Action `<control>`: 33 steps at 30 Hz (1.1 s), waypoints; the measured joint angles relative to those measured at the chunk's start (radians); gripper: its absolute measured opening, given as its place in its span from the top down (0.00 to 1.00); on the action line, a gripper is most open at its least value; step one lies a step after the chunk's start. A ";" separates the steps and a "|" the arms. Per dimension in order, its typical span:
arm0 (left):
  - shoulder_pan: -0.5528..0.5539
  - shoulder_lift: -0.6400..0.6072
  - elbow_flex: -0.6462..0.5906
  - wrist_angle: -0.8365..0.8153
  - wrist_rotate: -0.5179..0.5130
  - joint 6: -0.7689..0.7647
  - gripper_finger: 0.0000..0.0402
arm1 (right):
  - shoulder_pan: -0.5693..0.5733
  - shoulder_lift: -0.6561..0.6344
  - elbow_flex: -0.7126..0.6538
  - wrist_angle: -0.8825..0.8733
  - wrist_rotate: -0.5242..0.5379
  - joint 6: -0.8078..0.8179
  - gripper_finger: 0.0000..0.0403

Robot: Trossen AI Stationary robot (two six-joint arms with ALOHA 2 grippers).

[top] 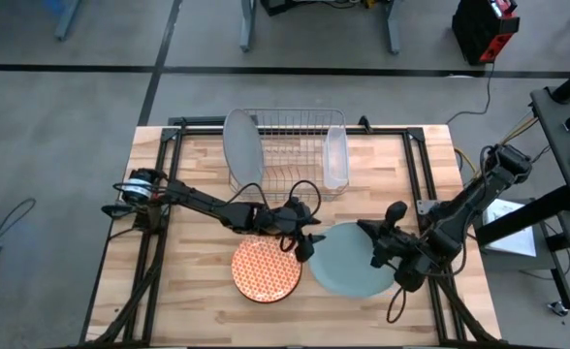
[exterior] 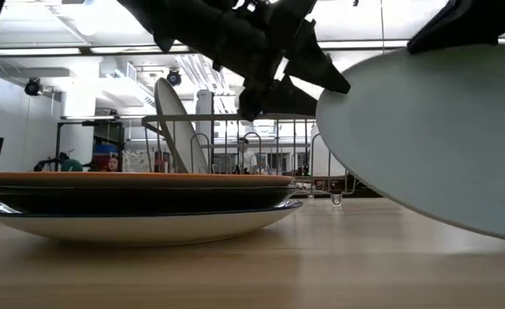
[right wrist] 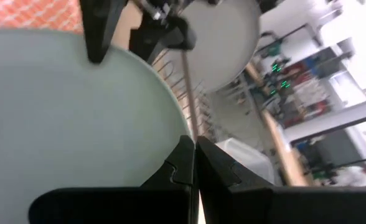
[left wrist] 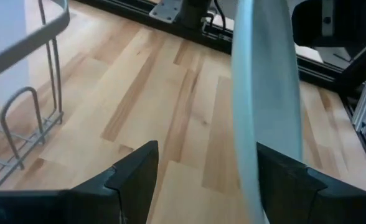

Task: Sort dishes
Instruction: Put the light blue plate in the dish rack

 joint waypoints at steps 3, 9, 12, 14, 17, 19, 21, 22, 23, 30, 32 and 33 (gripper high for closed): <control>0.000 0.000 0.000 0.017 0.047 0.008 0.42 | 0.004 0.000 0.000 0.036 0.034 -0.040 1.00; -0.002 0.000 0.000 0.078 0.122 0.053 0.43 | -0.001 0.009 -0.001 0.063 0.117 -0.071 1.00; 0.000 0.000 0.000 0.079 0.101 0.053 0.46 | -0.007 0.010 -0.001 0.079 0.126 -0.044 1.00; 0.000 0.000 0.000 0.079 0.078 0.053 0.54 | -0.010 0.010 -0.001 0.092 0.126 0.014 1.00; -0.002 0.000 0.000 0.079 0.064 0.053 0.74 | -0.010 0.010 -0.001 0.098 0.126 0.132 1.00; -0.003 -0.001 0.000 0.079 0.066 0.052 0.90 | -0.010 0.010 -0.001 0.098 0.125 0.193 1.00; -0.003 -0.002 0.000 0.083 0.066 0.029 0.96 | -0.009 0.010 -0.001 0.099 0.129 0.235 1.00; -0.002 -0.004 -0.001 0.085 0.065 0.028 0.96 | -0.009 0.010 -0.001 0.099 0.134 0.252 1.00; -0.002 -0.005 -0.001 0.087 0.058 0.030 0.95 | -0.010 0.010 -0.001 0.097 0.137 0.270 1.00; -0.004 -0.010 0.017 0.083 0.006 0.042 0.98 | -0.010 -0.062 0.000 0.096 0.089 0.482 0.94; -0.007 -0.010 0.027 0.073 -0.015 0.045 0.99 | -0.010 -0.094 0.000 0.096 0.047 0.519 0.88; -0.009 -0.010 0.031 0.068 -0.022 0.045 0.99 | -0.010 -0.112 0.000 0.094 0.017 0.527 0.84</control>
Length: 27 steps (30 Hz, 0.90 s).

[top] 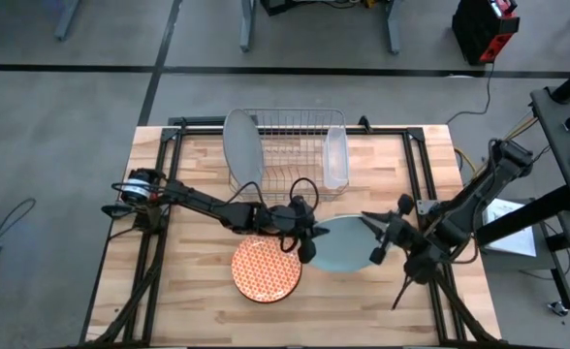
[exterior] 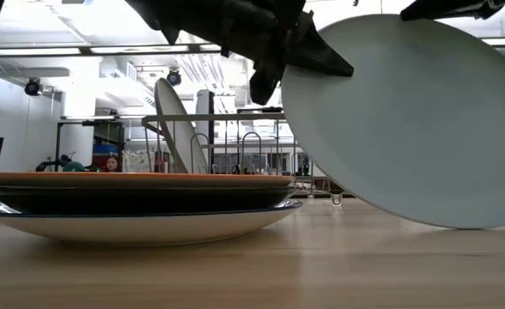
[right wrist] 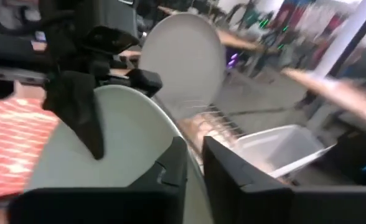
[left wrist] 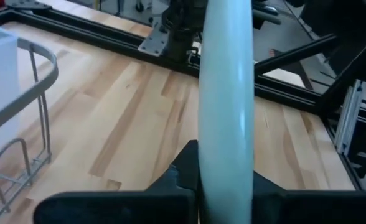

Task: Sort dishes
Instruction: Put the light blue plate in the dish rack

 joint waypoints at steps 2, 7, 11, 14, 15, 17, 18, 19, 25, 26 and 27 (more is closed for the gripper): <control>-0.008 0.000 0.011 -0.008 -0.009 0.010 0.99 | 0.000 -0.036 0.000 -0.013 -0.066 -0.004 0.78; -0.036 -0.001 0.061 -0.060 -0.086 0.071 0.99 | 0.000 -0.148 -0.002 -0.040 -0.131 -0.080 0.60; -0.063 -0.002 0.165 -0.258 -0.226 0.076 0.99 | 0.000 -0.246 -0.002 -0.051 -0.199 -0.144 0.49; -0.082 -0.002 0.249 -0.435 -0.314 0.076 0.99 | 0.000 -0.301 -0.002 -0.063 -0.241 -0.184 0.42; -0.089 -0.002 0.277 -0.482 -0.338 0.074 0.99 | 0.000 -0.312 -0.002 -0.074 -0.243 -0.186 0.40; -0.104 -0.002 0.334 -0.574 -0.390 0.071 0.99 | -0.001 -0.325 -0.002 -0.101 -0.238 -0.188 0.38; -0.111 -0.002 0.362 -0.625 -0.412 0.073 0.99 | -0.001 -0.327 -0.002 -0.112 -0.226 -0.188 0.37; -0.117 -0.002 0.390 -0.671 -0.431 0.074 0.99 | -0.004 -0.326 -0.002 -0.116 -0.211 -0.192 0.36; -0.142 -0.002 0.540 -0.855 -0.530 0.062 0.99 | -0.055 -0.327 0.001 -0.097 -0.194 -0.276 0.36; -0.145 -0.002 0.562 -0.876 -0.549 0.056 0.99 | -0.072 -0.330 0.005 -0.086 -0.195 -0.296 0.37; -0.149 -0.002 0.586 -0.900 -0.568 0.048 0.99 | -0.087 -0.333 0.013 -0.079 -0.197 -0.311 0.37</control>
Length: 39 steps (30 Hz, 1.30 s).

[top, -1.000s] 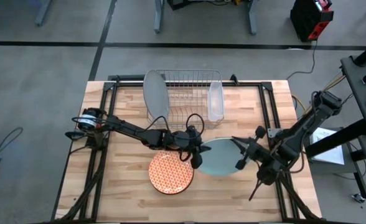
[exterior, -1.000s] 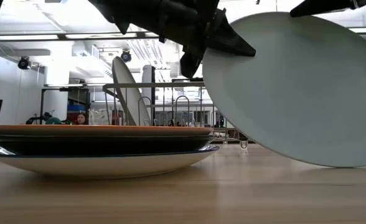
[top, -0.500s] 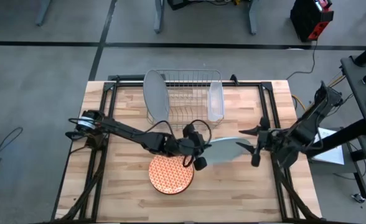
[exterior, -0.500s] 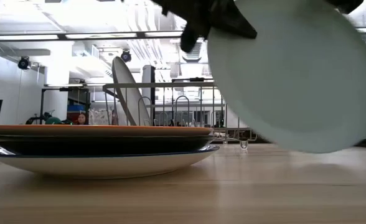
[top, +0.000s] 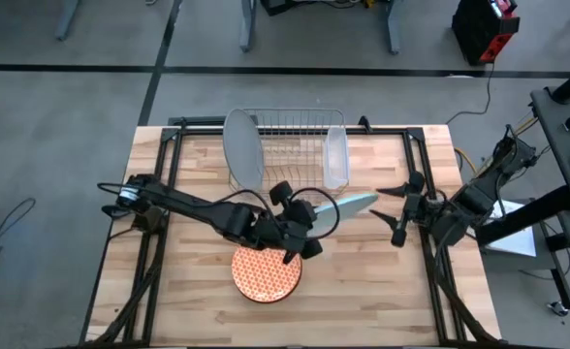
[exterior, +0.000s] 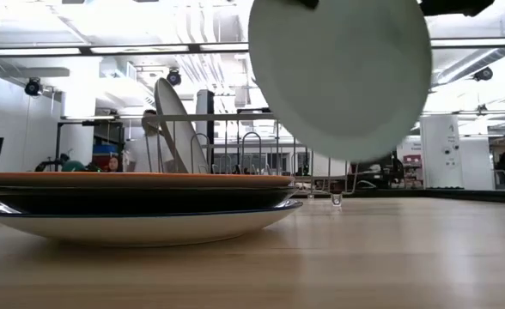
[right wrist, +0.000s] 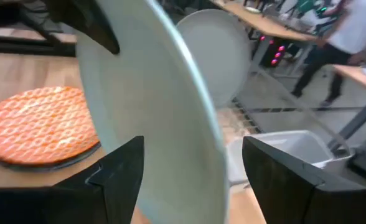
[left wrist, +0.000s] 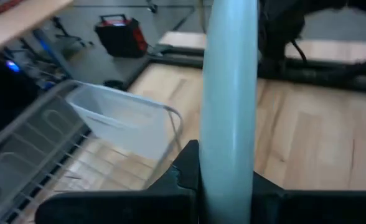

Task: Sort dishes
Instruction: Put the light blue plate in the dish rack

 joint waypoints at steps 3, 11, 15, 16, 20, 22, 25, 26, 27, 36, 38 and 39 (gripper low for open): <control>-0.009 0.000 0.102 -0.156 -0.060 -0.057 0.99 | -0.035 -0.024 0.021 0.001 -0.033 -0.031 0.39; -0.027 0.000 0.377 -0.678 -0.188 -0.376 0.98 | -0.087 -0.098 0.077 0.019 -0.070 -0.148 0.41; -0.030 0.000 0.491 -0.816 -0.220 -0.434 0.98 | -0.129 -0.121 0.086 0.050 -0.190 -0.198 0.42; -0.029 0.000 0.511 -0.834 -0.235 -0.437 0.98 | -0.140 -0.122 0.086 0.062 -0.206 -0.211 0.42; -0.021 -0.006 0.555 -0.894 -0.306 -0.453 0.98 | -0.184 -0.120 0.085 0.071 -0.211 -0.227 0.43; -0.013 -0.021 0.544 -0.923 -0.320 -0.479 0.98 | -0.207 -0.118 0.083 0.069 -0.211 -0.228 0.42; 0.002 -0.030 0.542 -0.982 -0.330 -0.549 0.98 | -0.235 -0.119 0.077 0.058 -0.214 -0.228 0.42; 0.007 -0.033 0.537 -0.977 -0.341 -0.550 0.98 | -0.245 -0.120 0.075 0.054 -0.215 -0.228 0.42; 0.013 -0.034 0.535 -0.979 -0.348 -0.544 0.98 | -0.256 -0.121 0.073 0.054 -0.221 -0.228 0.42; 0.167 -0.057 0.417 -0.980 -0.336 -0.562 0.98 | -0.410 -0.072 0.011 0.129 -0.388 -0.254 0.44; 0.206 -0.070 0.378 -0.981 -0.314 -0.582 0.98 | -0.450 -0.059 0.001 0.143 -0.452 -0.258 0.44; 0.223 -0.075 0.360 -0.981 -0.305 -0.591 0.98 | -0.469 -0.050 -0.002 0.143 -0.472 -0.258 0.44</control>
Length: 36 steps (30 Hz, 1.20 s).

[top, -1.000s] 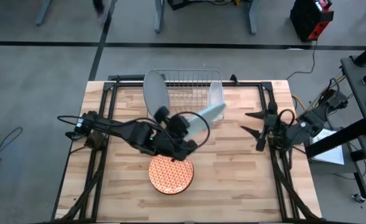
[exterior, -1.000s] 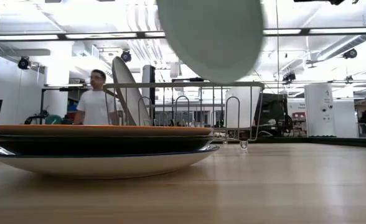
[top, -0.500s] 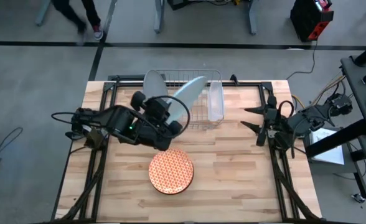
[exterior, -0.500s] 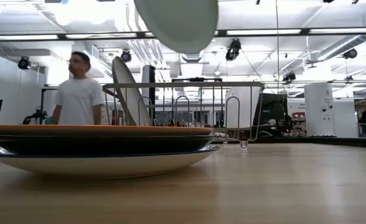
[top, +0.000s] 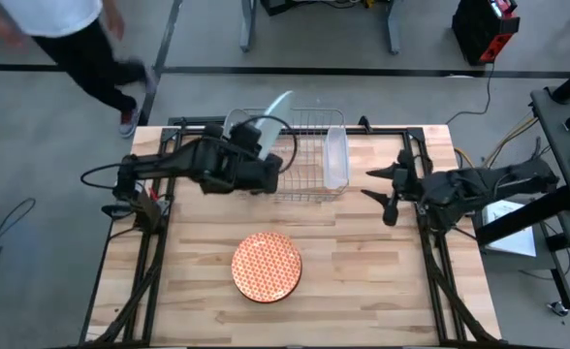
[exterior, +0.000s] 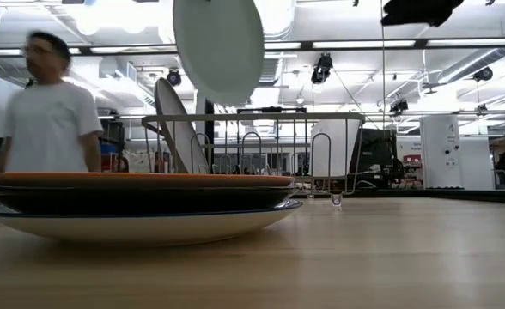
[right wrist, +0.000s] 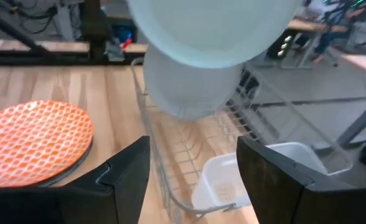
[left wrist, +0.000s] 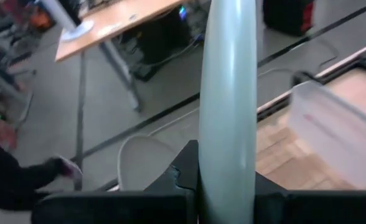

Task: Sort dishes
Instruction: Put the light blue plate in the dish rack

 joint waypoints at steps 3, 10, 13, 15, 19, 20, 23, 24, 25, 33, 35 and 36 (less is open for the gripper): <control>0.034 -0.002 -0.049 0.000 0.008 -0.018 0.98 | -0.041 0.018 -0.013 -0.002 -0.022 -0.001 0.44; 0.078 -0.003 -0.122 0.000 0.019 -0.059 0.98 | -0.074 0.015 -0.068 0.000 -0.028 0.027 0.45; 0.079 -0.003 -0.140 0.000 0.021 -0.081 0.98 | -0.074 0.005 -0.098 0.003 -0.028 0.055 0.44; 0.079 -0.004 -0.151 0.000 0.021 -0.095 0.98 | -0.074 0.004 -0.106 0.005 -0.028 0.057 0.44; 0.079 -0.004 -0.165 0.002 0.035 -0.132 0.98 | -0.074 -0.003 -0.106 0.015 -0.027 0.060 0.45; 0.079 -0.004 -0.169 0.004 0.043 -0.138 0.98 | -0.074 -0.003 -0.106 0.016 -0.028 0.060 0.46; 0.079 -0.004 -0.187 0.007 0.059 -0.170 0.98 | -0.074 -0.006 -0.106 0.017 -0.028 0.060 0.46; 0.079 -0.004 -0.192 0.008 0.063 -0.181 0.98 | -0.074 -0.006 -0.106 0.017 -0.028 0.060 0.45; 0.079 -0.004 -0.195 0.007 0.067 -0.187 0.98 | -0.074 -0.005 -0.106 0.017 -0.028 0.061 0.45; 0.079 -0.004 -0.196 0.022 0.080 -0.213 0.98 | -0.074 -0.005 -0.106 0.017 -0.028 0.060 0.46; 0.080 -0.002 -0.197 0.027 0.089 -0.224 0.98 | -0.074 -0.005 -0.106 0.016 -0.028 0.060 0.46; 0.080 0.000 -0.198 0.025 0.094 -0.231 0.98 | -0.074 -0.005 -0.106 0.016 -0.028 0.060 0.46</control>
